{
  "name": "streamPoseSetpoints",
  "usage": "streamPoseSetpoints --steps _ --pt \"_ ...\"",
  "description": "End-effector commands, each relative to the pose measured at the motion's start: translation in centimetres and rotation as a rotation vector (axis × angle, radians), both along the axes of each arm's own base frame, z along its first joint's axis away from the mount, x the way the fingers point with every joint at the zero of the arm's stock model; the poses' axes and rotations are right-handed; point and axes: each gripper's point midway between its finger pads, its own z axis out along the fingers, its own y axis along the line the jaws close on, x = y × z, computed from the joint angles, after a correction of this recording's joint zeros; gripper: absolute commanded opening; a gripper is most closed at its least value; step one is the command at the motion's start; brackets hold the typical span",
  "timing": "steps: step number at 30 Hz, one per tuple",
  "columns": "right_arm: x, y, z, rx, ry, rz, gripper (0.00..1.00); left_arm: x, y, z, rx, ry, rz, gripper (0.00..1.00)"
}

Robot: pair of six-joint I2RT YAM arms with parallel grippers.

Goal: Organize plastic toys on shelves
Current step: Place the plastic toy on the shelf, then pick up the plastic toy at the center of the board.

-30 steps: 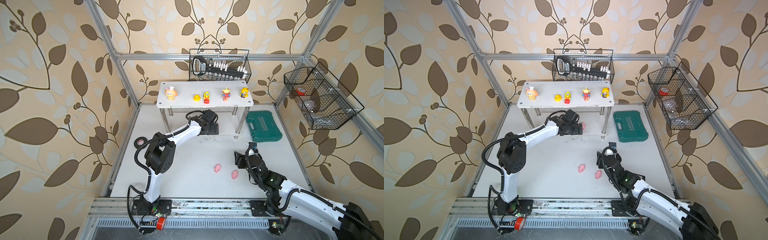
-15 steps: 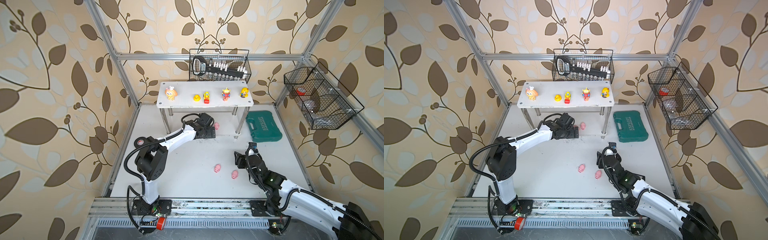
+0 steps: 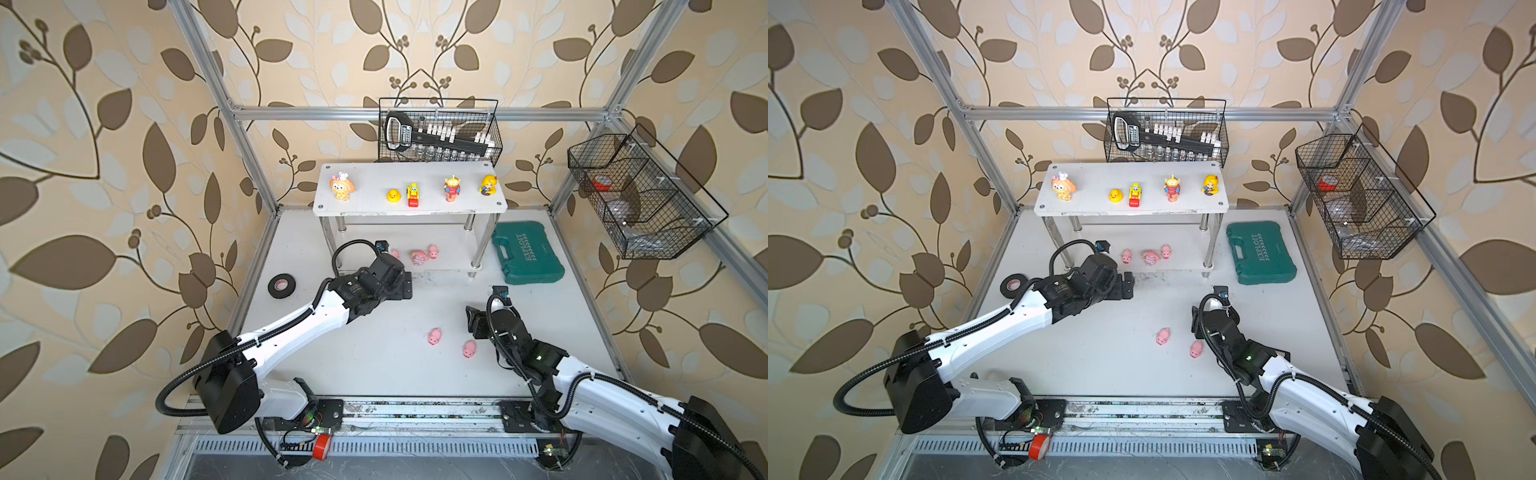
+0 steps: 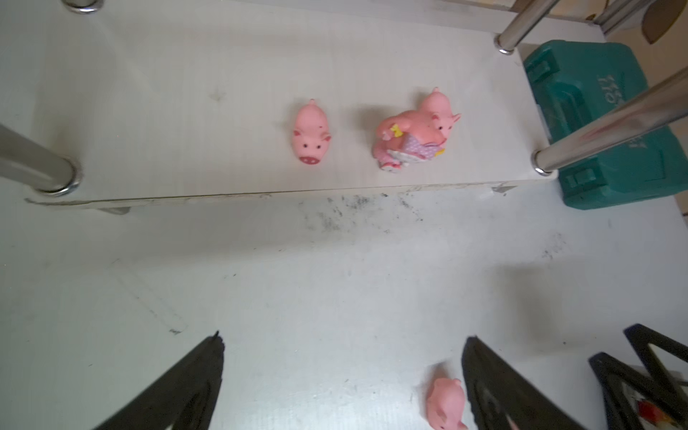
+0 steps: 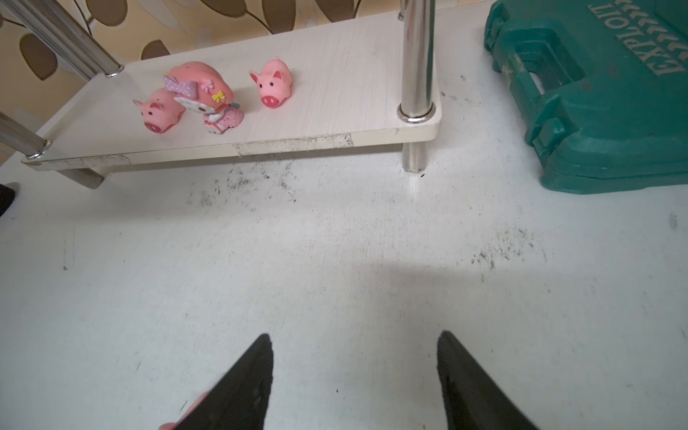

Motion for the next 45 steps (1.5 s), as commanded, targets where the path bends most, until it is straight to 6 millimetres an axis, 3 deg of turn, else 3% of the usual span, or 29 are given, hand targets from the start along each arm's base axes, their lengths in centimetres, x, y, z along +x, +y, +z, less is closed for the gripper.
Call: streamPoseSetpoints --steps 1,7,13,19,27,36,43,45 --pt "0.4 1.3 0.9 0.066 0.026 0.009 0.68 -0.8 4.2 -3.4 0.141 0.034 0.116 0.99" --pt "-1.5 -0.4 -2.0 -0.041 0.304 -0.107 0.67 -1.7 5.0 -8.0 0.172 0.077 0.105 0.99" --pt "-4.9 0.1 -3.8 -0.025 0.429 -0.135 0.68 -2.5 5.7 -11.4 0.181 0.110 0.063 0.99" --pt "-6.6 1.3 -5.2 -0.015 0.457 -0.171 0.71 -1.7 6.4 -9.5 0.183 0.040 0.087 0.99" --pt "-7.8 1.3 -7.4 -0.025 0.492 -0.215 0.69 -1.9 6.8 -9.0 0.172 0.017 0.103 0.99" --pt "-7.6 1.9 -8.8 -0.033 0.500 -0.199 0.53 -1.9 7.2 -8.8 0.177 0.005 0.119 0.99" --pt "-7.7 2.4 -9.3 -0.065 0.493 -0.195 0.33 -2.0 7.4 -8.6 0.169 -0.009 0.123 0.99" --pt "-7.5 2.7 -8.9 -0.065 0.471 -0.194 0.23 -2.0 7.4 -8.6 0.169 -0.010 0.124 0.99"
